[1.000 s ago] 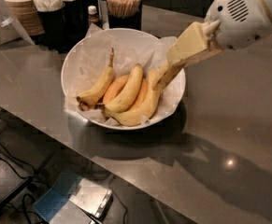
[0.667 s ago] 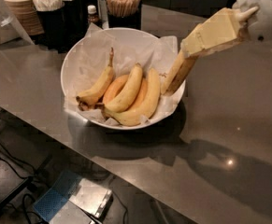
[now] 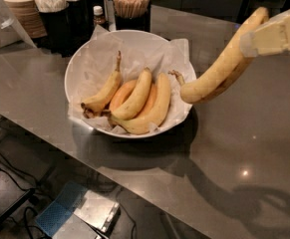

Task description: Pick banana from white bowl

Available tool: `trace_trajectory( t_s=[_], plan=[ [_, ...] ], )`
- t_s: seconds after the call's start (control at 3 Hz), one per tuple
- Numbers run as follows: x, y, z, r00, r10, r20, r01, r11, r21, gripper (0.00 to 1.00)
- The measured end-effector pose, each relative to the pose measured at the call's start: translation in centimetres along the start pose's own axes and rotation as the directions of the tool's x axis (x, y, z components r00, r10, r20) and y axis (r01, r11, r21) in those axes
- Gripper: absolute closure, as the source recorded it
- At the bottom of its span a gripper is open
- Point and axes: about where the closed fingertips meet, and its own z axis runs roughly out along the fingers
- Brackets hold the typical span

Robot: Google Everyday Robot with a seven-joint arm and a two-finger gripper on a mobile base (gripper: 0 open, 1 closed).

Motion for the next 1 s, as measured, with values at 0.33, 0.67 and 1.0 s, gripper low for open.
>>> trace_trajectory(
  t_s=[0.33, 0.67, 1.0],
  plan=[
    [0.9, 3.3, -2.4, 0.985, -0.151, 0.082, 0.157, 0.9855, -0.066, 1.0],
    [1.6, 5.3, -3.8, 0.953, -0.268, 0.142, 0.28, 0.9566, -0.079, 1.0],
    [0.8, 4.9, -3.7, 0.947, -0.281, 0.157, 0.292, 0.9553, -0.048, 1.0]
  ],
)
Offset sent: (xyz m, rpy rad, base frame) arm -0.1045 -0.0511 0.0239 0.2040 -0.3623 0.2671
